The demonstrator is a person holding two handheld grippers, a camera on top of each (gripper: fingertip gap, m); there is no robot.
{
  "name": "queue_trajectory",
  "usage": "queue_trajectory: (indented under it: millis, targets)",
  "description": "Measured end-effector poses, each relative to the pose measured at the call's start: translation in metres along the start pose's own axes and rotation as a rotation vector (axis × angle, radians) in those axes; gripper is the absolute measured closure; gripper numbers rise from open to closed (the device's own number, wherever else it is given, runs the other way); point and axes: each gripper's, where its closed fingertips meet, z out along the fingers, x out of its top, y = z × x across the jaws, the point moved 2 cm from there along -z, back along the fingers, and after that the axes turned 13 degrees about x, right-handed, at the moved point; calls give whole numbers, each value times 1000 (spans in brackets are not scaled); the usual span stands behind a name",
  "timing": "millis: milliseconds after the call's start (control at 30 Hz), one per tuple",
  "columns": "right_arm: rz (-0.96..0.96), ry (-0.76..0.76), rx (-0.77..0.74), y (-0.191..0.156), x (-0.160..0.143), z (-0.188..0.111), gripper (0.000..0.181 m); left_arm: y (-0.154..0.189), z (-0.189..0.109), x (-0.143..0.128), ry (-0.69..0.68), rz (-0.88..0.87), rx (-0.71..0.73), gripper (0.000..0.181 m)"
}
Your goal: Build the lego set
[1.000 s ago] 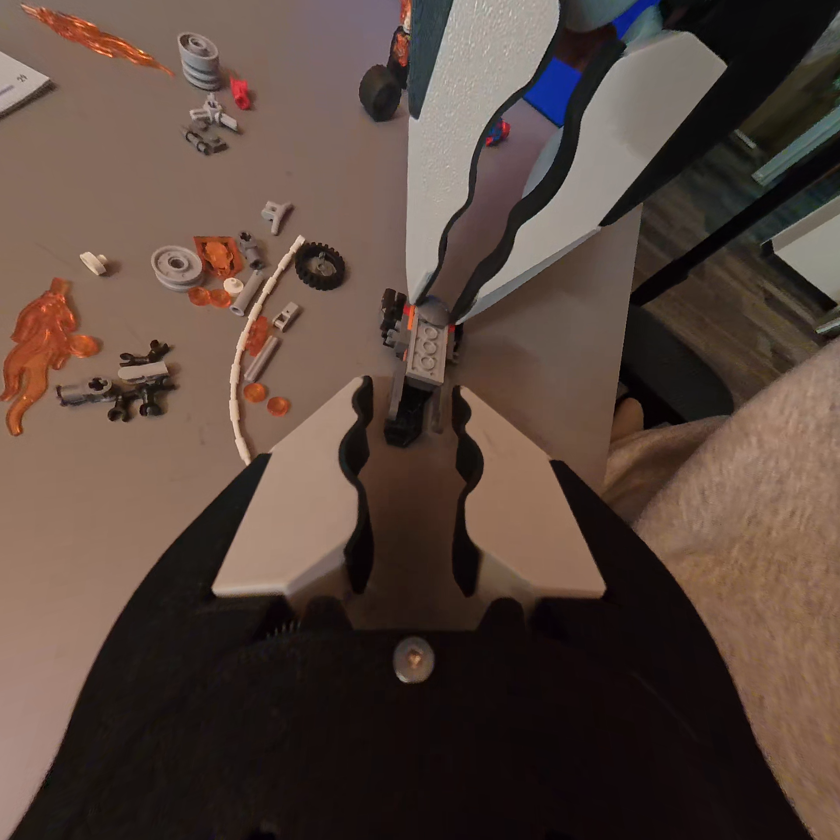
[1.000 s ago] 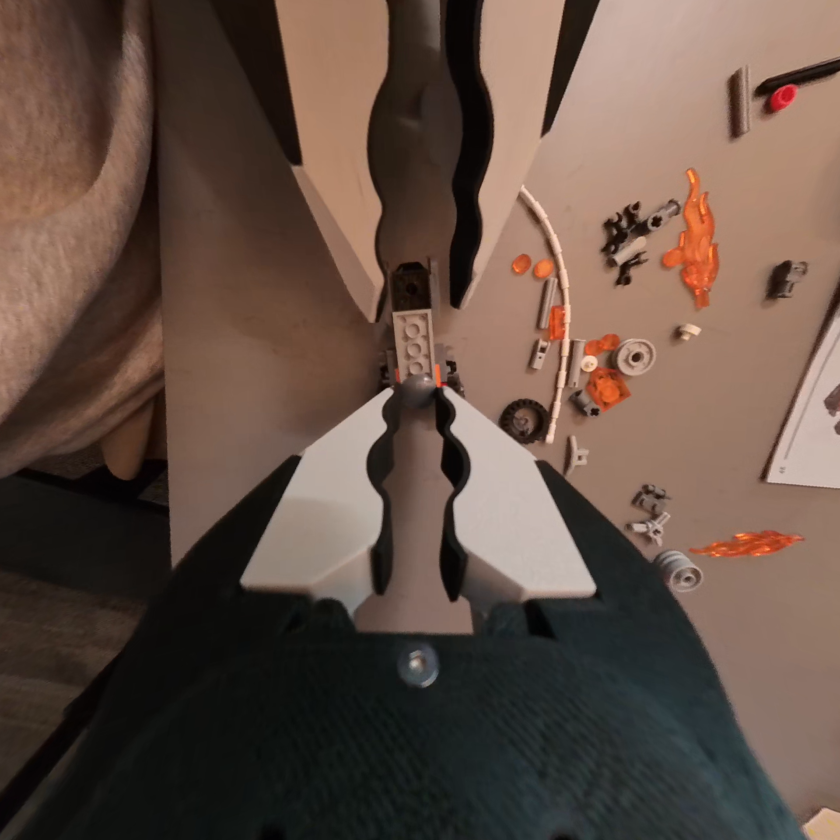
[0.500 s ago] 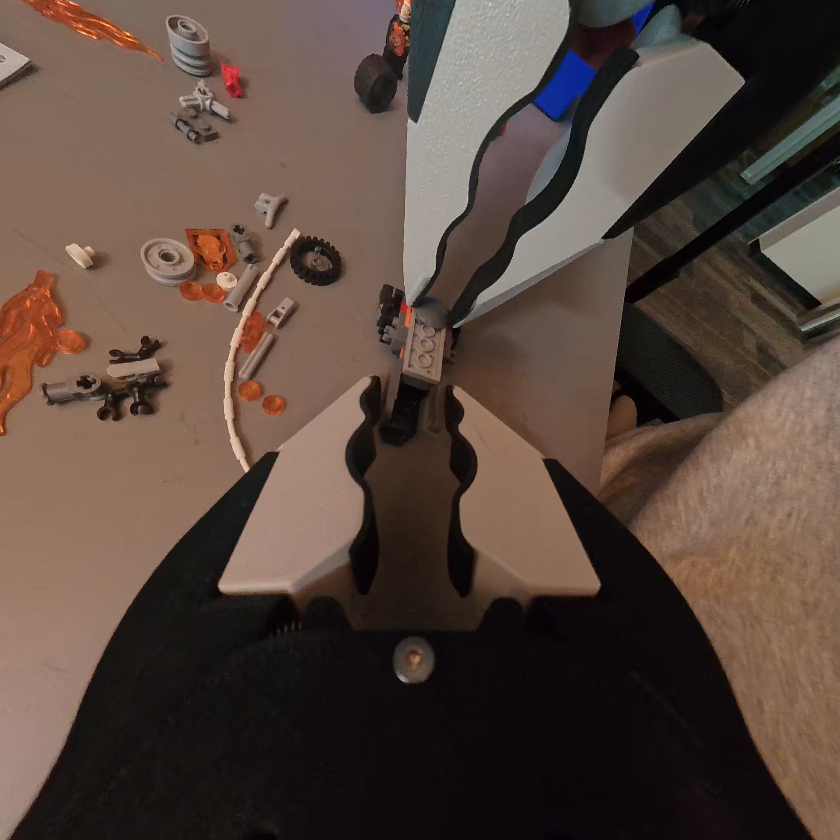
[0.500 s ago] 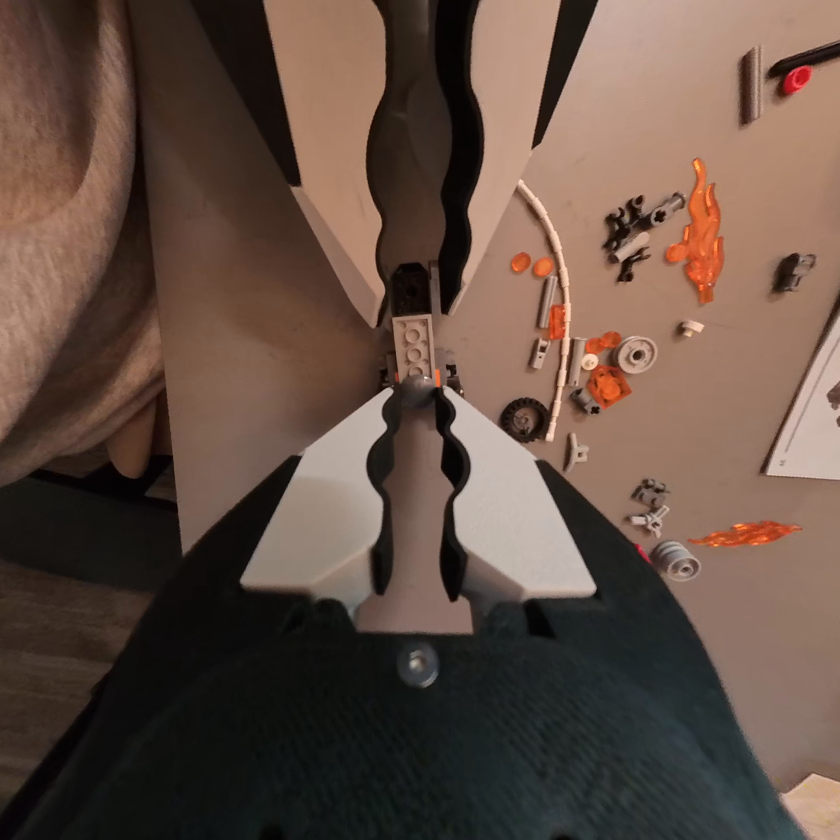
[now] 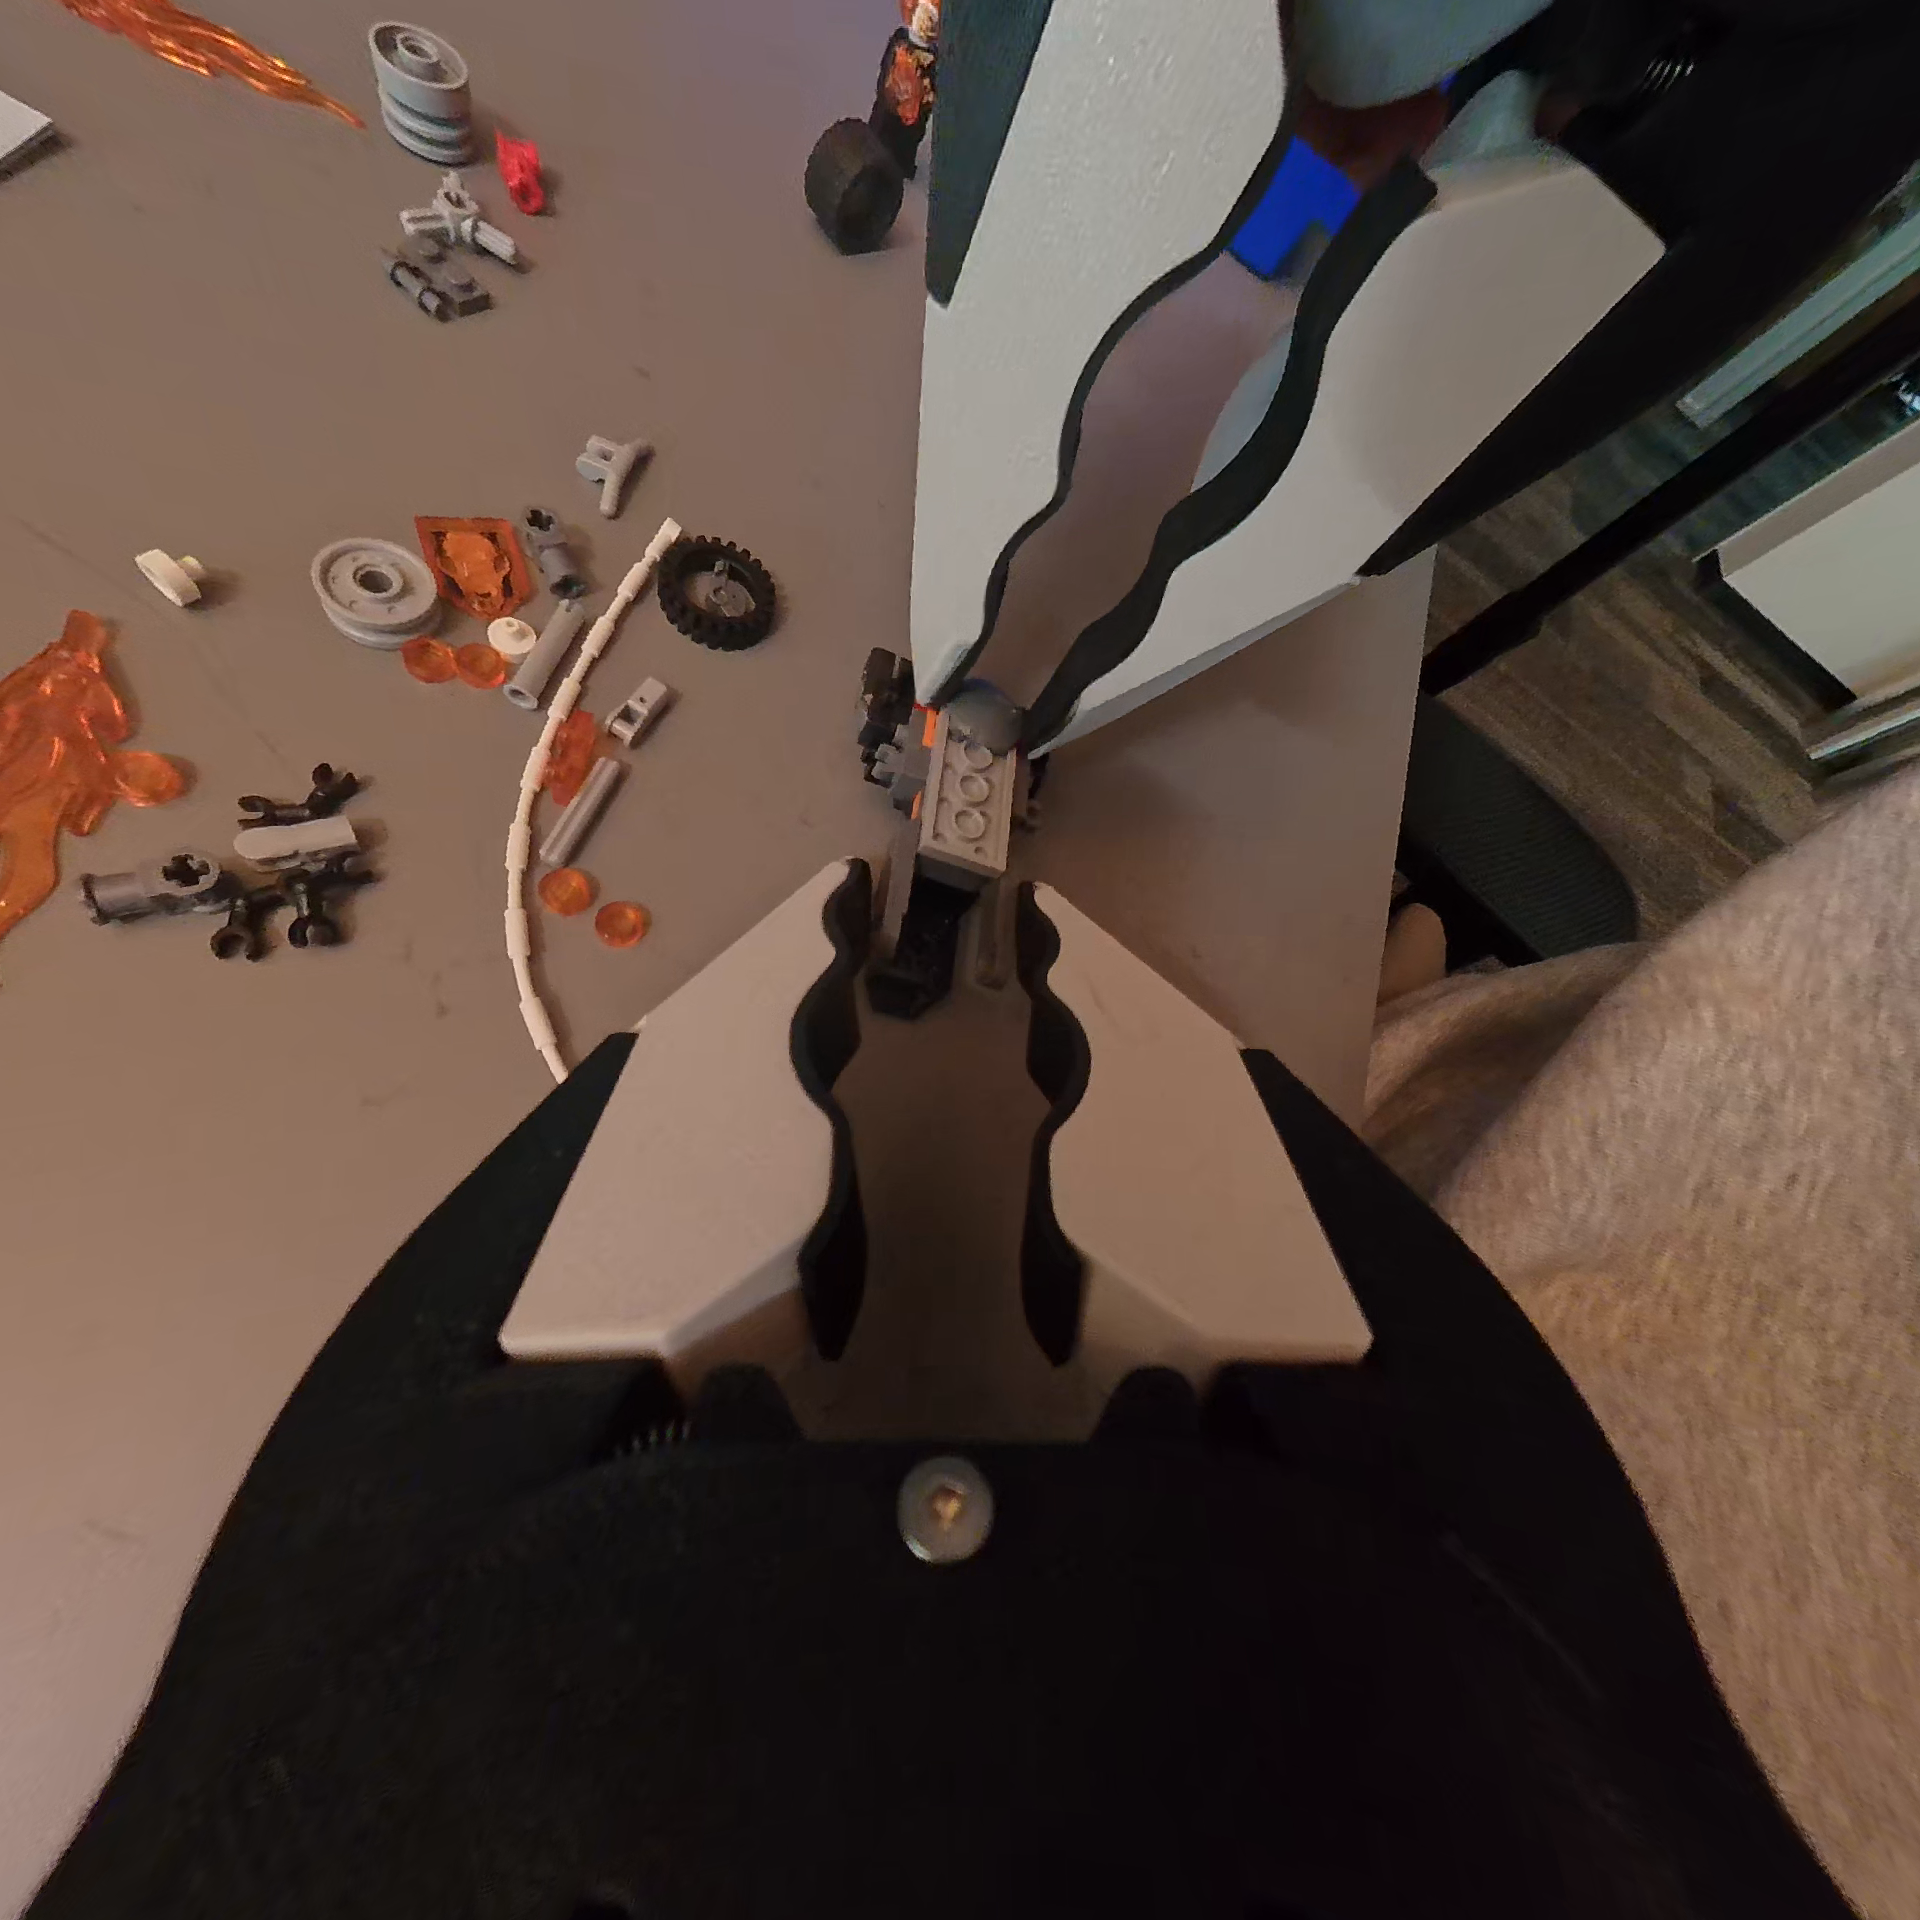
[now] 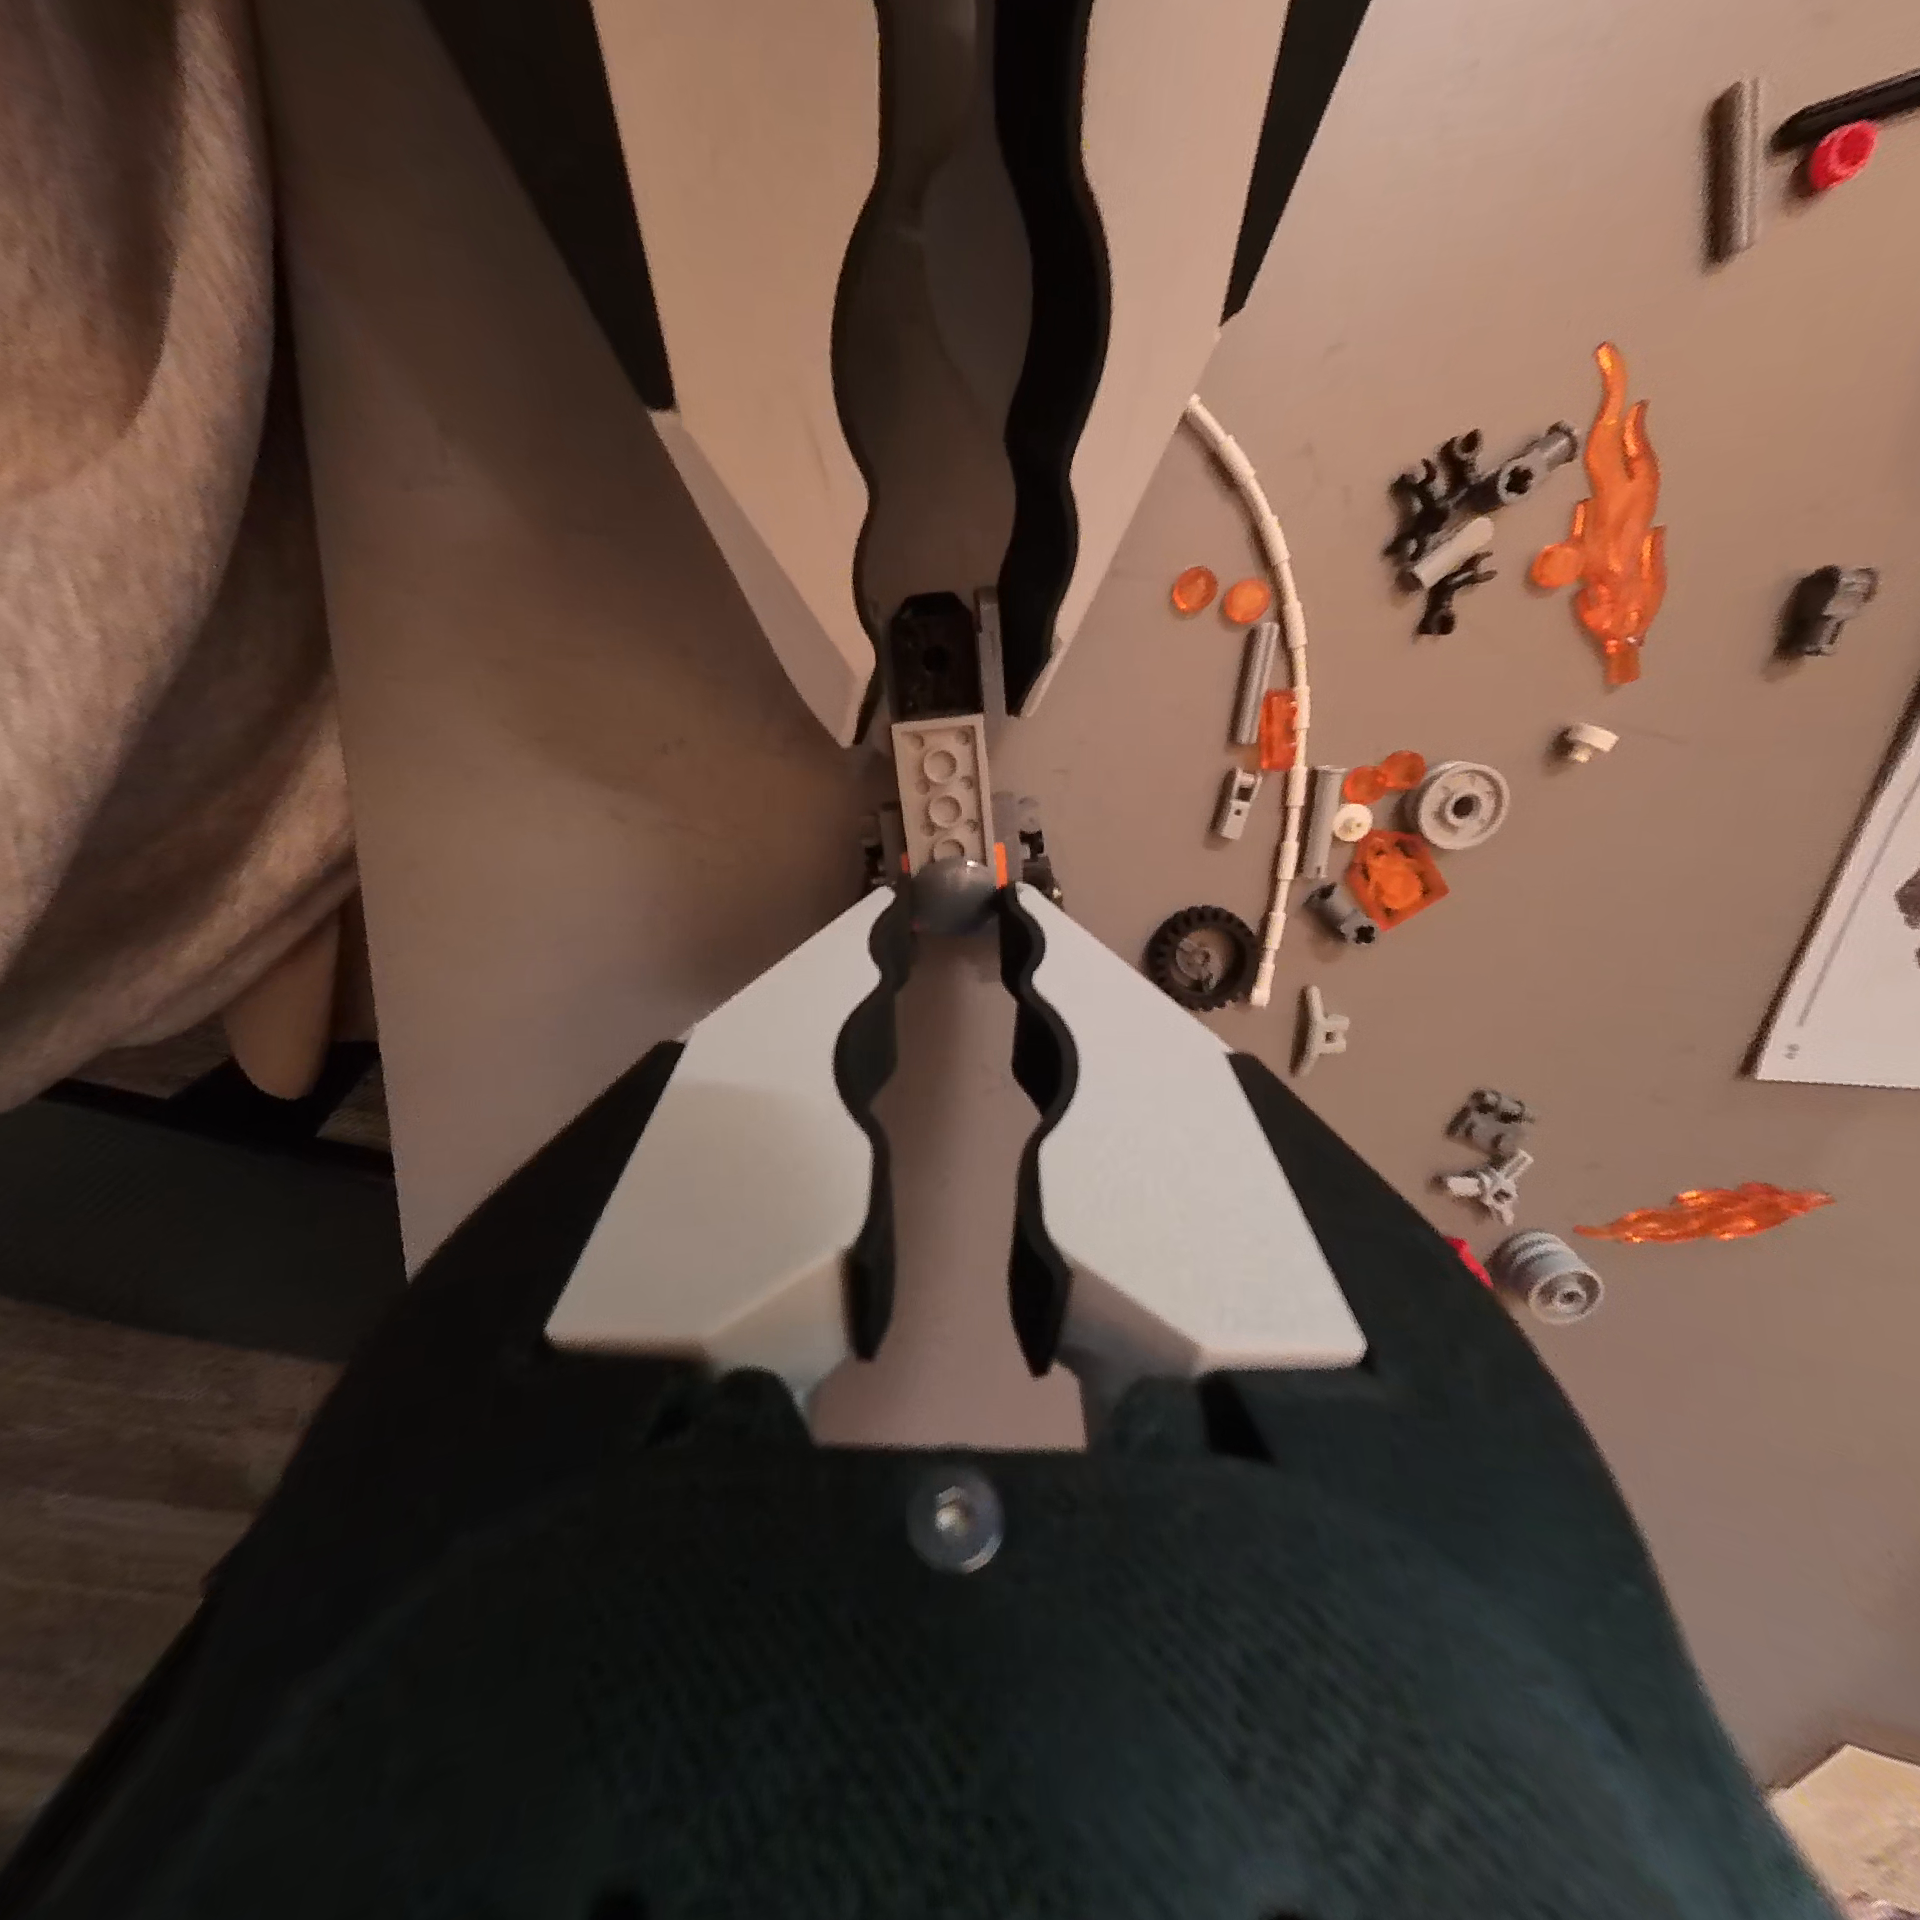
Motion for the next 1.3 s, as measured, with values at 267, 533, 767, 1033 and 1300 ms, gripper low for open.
queue_trajectory:
  millis: [267,533,767,1033,1300]
  targets:
    - [-9,-2,-5,1,0,-4,163,0,0,0,0,-8,-5,155]
    - [-27,11,-7,1,5,-9,163,0,0,0,0,-11,-9,155]
    - [-27,-6,-4,0,4,-9,165,0,0,0,0,-11,-10,155]
    - [-20,-23,0,-4,4,-7,168,0,-1,0,0,-11,-11,156]
    - [-6,-26,1,-1,3,-6,169,0,0,0,0,-8,-11,156]
